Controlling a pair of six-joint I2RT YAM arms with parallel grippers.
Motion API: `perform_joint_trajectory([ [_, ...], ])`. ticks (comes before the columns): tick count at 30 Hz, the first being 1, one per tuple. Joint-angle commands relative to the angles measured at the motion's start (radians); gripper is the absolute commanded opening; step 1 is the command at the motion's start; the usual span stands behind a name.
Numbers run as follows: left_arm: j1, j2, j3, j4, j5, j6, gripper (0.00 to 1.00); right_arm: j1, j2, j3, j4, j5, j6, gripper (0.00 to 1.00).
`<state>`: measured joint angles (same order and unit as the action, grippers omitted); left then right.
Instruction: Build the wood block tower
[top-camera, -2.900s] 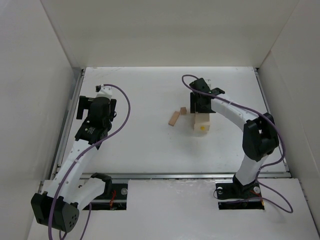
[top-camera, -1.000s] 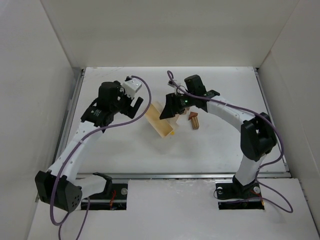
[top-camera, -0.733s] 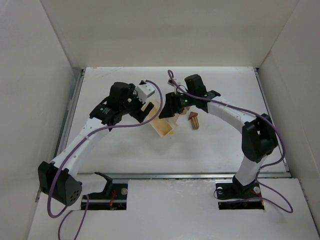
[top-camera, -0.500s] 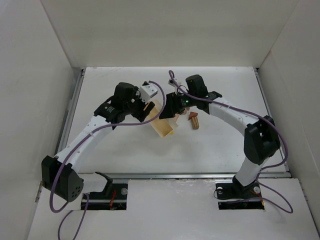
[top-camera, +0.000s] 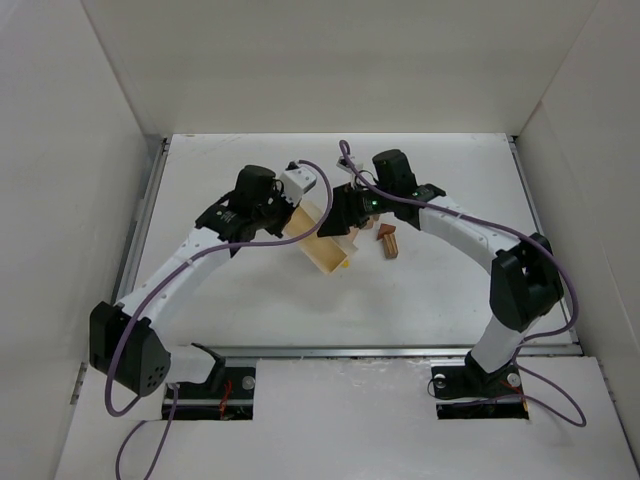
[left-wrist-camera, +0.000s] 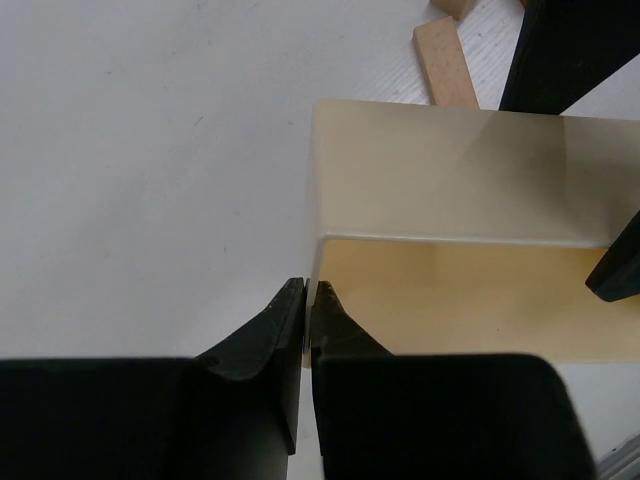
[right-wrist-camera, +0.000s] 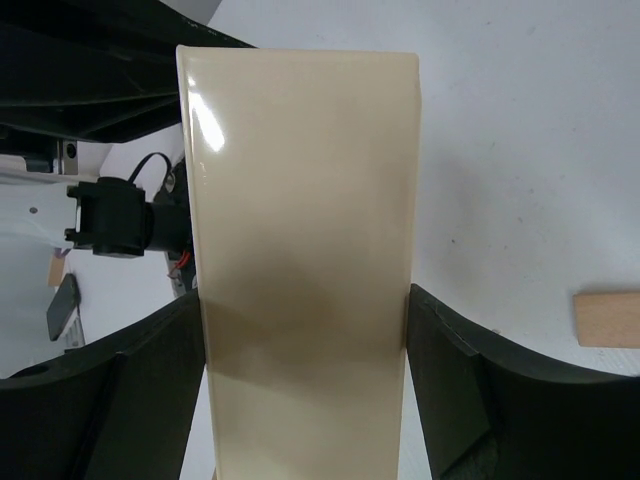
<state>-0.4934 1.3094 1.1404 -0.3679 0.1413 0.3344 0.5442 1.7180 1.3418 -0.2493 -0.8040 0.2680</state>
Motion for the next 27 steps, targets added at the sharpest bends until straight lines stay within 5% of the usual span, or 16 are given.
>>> perform_joint_trajectory([
  [1,0.01,-0.001,0.032,0.04,-0.029,-0.044,0.0,0.011,-0.051,0.005,0.047,-0.054,-0.018,0.0],
  [3,0.01,-0.001,0.022,0.029,-0.019,-0.054,0.0,0.011,-0.041,0.005,0.036,-0.044,-0.018,0.05],
  [5,0.01,-0.001,0.004,0.029,-0.019,-0.063,0.0,0.011,-0.041,0.014,0.024,-0.029,-0.027,0.26],
  [11,0.01,-0.033,-0.044,0.04,-0.017,-0.063,0.0,0.011,-0.012,0.023,0.015,0.005,-0.027,0.61],
  [25,0.085,0.019,-0.099,0.03,0.043,-0.101,0.0,-0.081,0.049,0.033,0.015,0.081,0.033,0.9],
  [27,0.107,0.037,-0.099,0.03,0.052,-0.101,0.0,-0.093,0.058,0.033,0.024,0.097,0.042,1.0],
])
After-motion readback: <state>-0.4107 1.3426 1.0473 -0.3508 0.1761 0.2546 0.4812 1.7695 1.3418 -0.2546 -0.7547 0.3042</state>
